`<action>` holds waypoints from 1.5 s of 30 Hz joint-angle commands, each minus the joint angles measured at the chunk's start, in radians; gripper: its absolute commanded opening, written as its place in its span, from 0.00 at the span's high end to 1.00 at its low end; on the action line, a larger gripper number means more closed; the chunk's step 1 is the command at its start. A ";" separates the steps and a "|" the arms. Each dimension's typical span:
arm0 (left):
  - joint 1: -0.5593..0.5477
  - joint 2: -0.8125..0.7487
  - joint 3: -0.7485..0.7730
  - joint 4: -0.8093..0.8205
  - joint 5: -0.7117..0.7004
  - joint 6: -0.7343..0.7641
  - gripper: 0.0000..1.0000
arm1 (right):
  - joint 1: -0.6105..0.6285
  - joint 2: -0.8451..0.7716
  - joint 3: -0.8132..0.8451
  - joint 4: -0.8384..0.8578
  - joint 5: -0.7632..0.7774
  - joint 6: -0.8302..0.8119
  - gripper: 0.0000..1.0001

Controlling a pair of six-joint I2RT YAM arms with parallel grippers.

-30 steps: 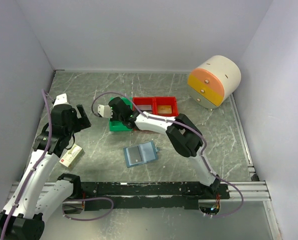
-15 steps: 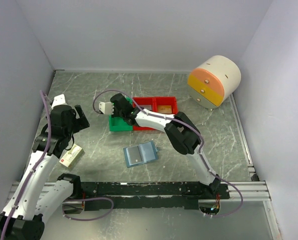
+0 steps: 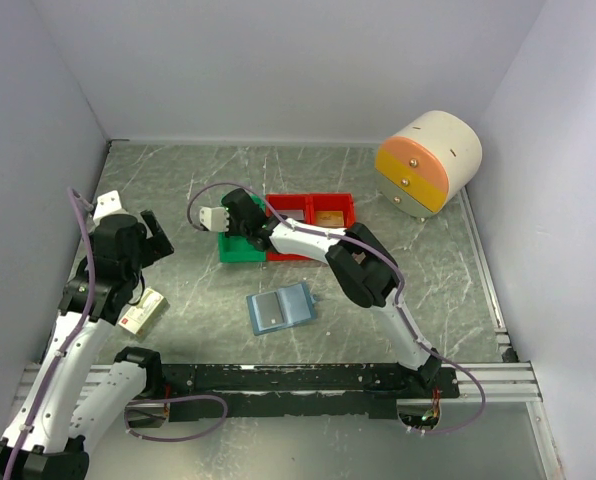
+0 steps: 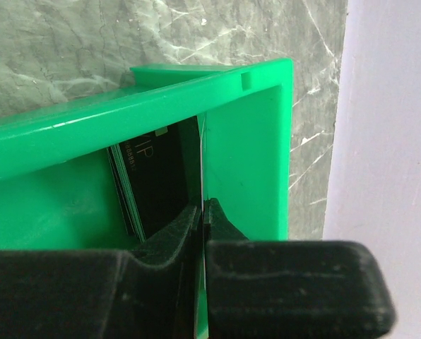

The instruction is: Take the credit cards out of the card holder

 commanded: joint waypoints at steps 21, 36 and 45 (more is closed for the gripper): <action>0.023 0.012 0.019 -0.001 0.003 0.000 0.00 | -0.010 0.027 0.017 0.007 0.009 -0.046 0.84; 0.031 0.024 0.017 0.005 0.025 0.008 0.00 | -0.015 -0.015 0.047 -0.094 -0.062 0.007 0.41; 0.031 0.032 0.017 0.004 0.032 0.010 0.00 | -0.020 -0.023 0.054 -0.099 -0.083 0.023 0.38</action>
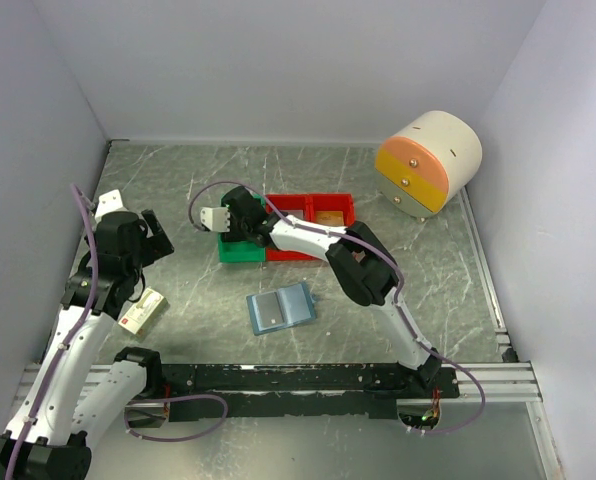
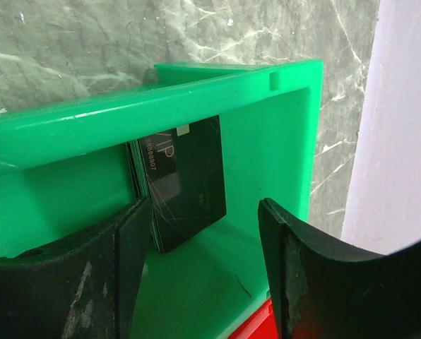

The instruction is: Take the credit cards out of the card holder

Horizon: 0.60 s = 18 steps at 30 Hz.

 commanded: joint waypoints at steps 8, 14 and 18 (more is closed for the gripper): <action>0.010 -0.011 0.016 0.003 0.010 0.007 0.00 | -0.007 -0.054 0.014 -0.016 -0.027 0.045 0.37; 0.011 -0.006 0.016 0.004 0.020 0.010 0.00 | -0.008 -0.147 -0.028 0.068 -0.063 0.127 0.35; 0.011 -0.001 0.014 0.005 0.030 0.012 0.00 | -0.012 -0.272 -0.123 0.171 -0.073 0.281 0.23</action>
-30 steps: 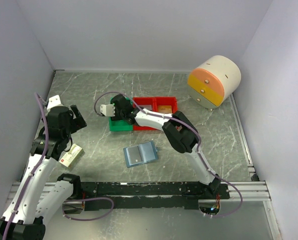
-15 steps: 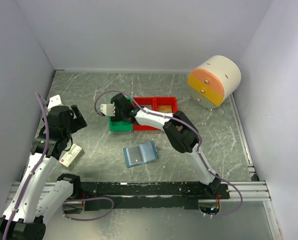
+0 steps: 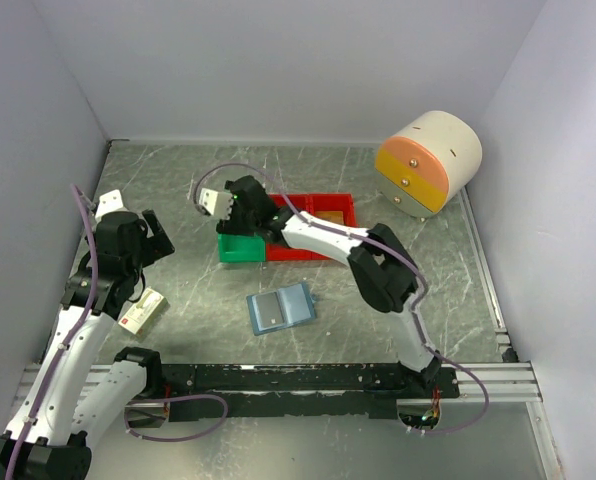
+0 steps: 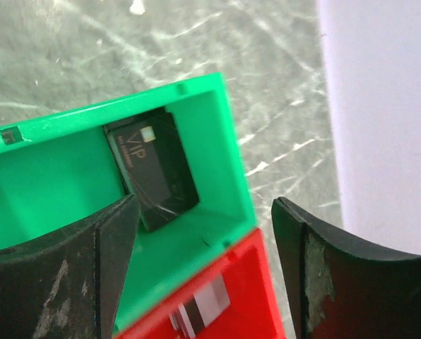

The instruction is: Take the credit cards out of the card holder

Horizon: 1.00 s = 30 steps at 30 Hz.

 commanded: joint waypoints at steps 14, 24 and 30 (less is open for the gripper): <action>0.010 0.004 0.016 0.009 0.049 0.023 0.00 | -0.023 -0.736 -0.607 0.178 -0.088 1.178 0.00; 0.010 0.022 0.018 0.004 0.031 0.015 0.00 | -0.032 -1.015 -1.041 0.351 -0.141 1.442 0.08; 0.011 0.034 0.018 -0.001 0.024 0.013 0.00 | 0.025 -0.920 -0.870 -0.027 -0.007 1.348 0.19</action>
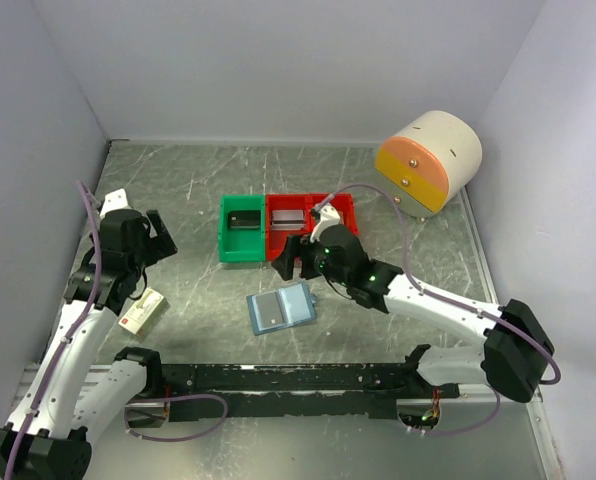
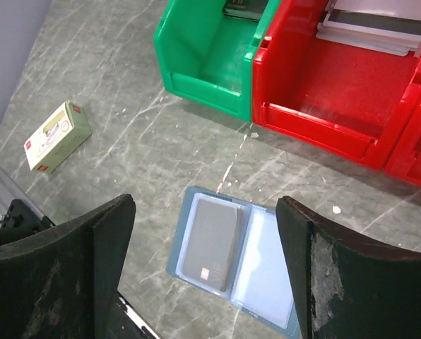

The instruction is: Take the credit cards out of the card holder

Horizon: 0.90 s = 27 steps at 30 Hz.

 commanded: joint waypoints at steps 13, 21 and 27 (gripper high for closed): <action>0.010 0.022 0.017 -0.009 -0.031 -0.001 0.00 | 0.206 0.335 0.286 -0.416 0.161 0.004 0.42; 0.010 0.026 0.018 -0.009 -0.027 0.001 0.00 | 0.237 0.470 0.390 -0.448 0.175 0.032 0.45; 0.009 0.022 0.017 -0.009 -0.032 0.000 0.00 | 0.246 0.542 0.439 -0.470 0.166 0.051 0.44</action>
